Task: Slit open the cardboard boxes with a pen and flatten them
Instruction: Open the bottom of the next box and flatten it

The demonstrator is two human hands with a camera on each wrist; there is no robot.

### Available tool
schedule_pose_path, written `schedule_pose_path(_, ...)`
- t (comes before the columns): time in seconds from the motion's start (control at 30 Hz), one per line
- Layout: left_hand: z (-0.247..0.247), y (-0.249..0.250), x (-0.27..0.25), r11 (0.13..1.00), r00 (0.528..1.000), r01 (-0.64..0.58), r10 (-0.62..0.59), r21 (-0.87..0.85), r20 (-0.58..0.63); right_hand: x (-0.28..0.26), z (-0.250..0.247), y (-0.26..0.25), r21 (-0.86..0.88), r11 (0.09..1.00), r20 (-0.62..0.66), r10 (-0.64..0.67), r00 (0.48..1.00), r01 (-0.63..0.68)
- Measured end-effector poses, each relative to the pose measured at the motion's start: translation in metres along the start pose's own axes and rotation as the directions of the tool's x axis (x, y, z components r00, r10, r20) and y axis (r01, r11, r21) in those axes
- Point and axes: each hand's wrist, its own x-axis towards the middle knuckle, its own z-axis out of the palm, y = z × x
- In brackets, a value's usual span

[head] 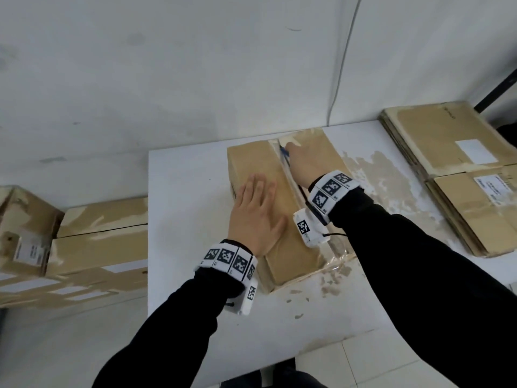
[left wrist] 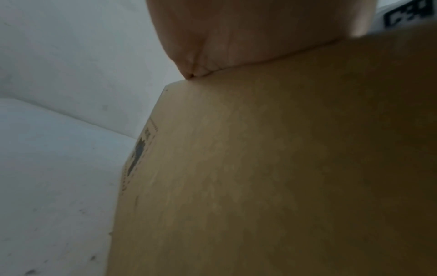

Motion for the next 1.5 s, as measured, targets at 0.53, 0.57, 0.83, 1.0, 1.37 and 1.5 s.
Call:
schedule_pose_path(0.53, -0.007, 0.003, 0.004, 0.998, 0.996, 0.063, -0.062, -0.009, 0.066, -0.105, -0.024, 0.009, 0.182, 0.973, 0.375, 0.068, 0.924, -0.145)
schedule_pose_path(0.57, -0.008, 0.003, 0.004, 0.998, 0.996, 0.059, -0.059, -0.004, 0.067, -0.122, -0.024, 0.012, 0.188, 0.97, 0.387, 0.073, 0.919, -0.156)
schedule_pose_path(0.83, -0.014, 0.009, 0.007, 0.96, 0.958, -0.279, 0.277, 0.011, 0.074, -0.247, 0.004, 0.025, 0.453, 0.826, 0.239, 0.252, 0.938, -0.337)
schedule_pose_path(1.0, -0.018, 0.022, 0.026, 0.765, 0.749, -0.644, 0.636, -0.023, 0.187, -0.259, 0.029, 0.02, 0.676, 0.642, 0.163, 0.348, 0.923, -0.362)
schedule_pose_path(1.37, -0.01, 0.026, 0.034, 0.71, 0.71, -0.703, 0.704, -0.043, 0.02, -0.262, 0.039, 0.015, 0.821, 0.391, 0.214, 0.465, 0.859, -0.416)
schedule_pose_path(1.5, -0.01, 0.027, 0.033, 0.714, 0.714, -0.7, 0.7, -0.034, -0.015, -0.264, 0.039, 0.009, 0.803, 0.456, 0.141, 0.48, 0.866, -0.384)
